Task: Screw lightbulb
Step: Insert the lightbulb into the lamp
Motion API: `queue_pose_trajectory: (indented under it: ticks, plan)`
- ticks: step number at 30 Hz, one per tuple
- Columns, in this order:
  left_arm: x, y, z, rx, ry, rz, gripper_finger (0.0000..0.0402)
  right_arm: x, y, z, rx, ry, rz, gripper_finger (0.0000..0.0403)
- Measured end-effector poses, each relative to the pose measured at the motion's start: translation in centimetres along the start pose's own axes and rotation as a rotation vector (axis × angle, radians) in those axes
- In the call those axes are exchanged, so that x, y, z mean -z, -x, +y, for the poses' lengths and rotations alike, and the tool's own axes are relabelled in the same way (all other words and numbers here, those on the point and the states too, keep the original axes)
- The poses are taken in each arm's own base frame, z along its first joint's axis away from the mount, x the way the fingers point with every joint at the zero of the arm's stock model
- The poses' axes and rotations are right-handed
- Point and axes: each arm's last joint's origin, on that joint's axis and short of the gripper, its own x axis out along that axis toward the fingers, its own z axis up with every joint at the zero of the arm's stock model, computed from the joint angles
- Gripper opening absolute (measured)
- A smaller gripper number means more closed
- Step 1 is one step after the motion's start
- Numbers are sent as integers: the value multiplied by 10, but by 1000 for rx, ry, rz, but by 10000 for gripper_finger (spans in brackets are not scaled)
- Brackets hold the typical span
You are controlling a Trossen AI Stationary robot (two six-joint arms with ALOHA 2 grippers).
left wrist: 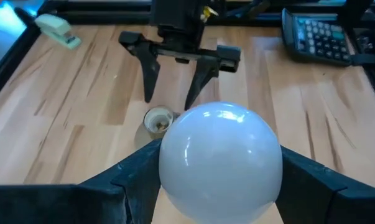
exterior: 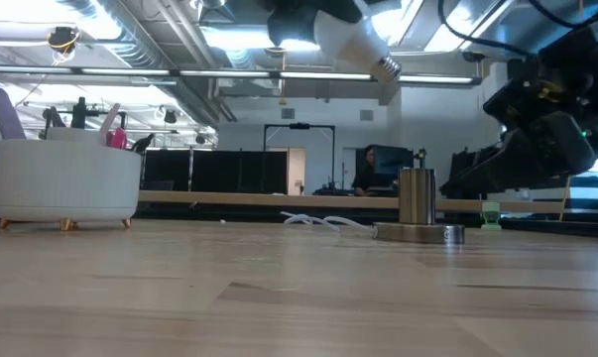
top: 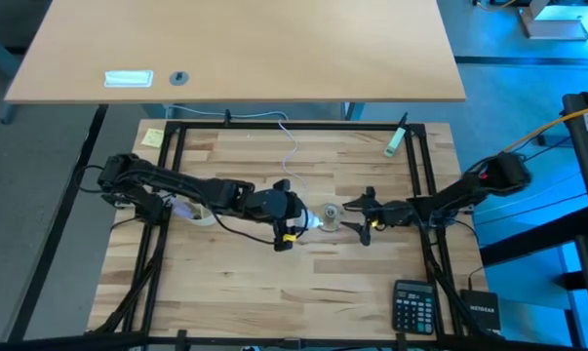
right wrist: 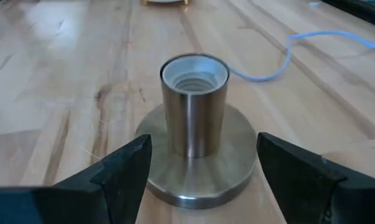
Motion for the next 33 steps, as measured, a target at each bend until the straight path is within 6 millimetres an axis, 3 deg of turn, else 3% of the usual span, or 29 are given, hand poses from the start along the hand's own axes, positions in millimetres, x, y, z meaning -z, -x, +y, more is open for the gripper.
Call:
queue_pose_trajectory:
  ticks: [11,20,24,29,33]
  plan:
    - [1,0,0,-1,6,7,244,5,-43,6,-40,61,-24,294]
    - [5,0,1,-7,15,52,244,10,-56,0,-4,52,-43,291]
    - [5,0,1,-7,13,51,244,11,-64,3,-38,64,-32,259]
    - [6,0,1,-7,14,55,244,11,-65,4,-47,64,-36,181]
    - [5,0,1,-7,16,53,244,9,-65,4,-37,61,-42,180]
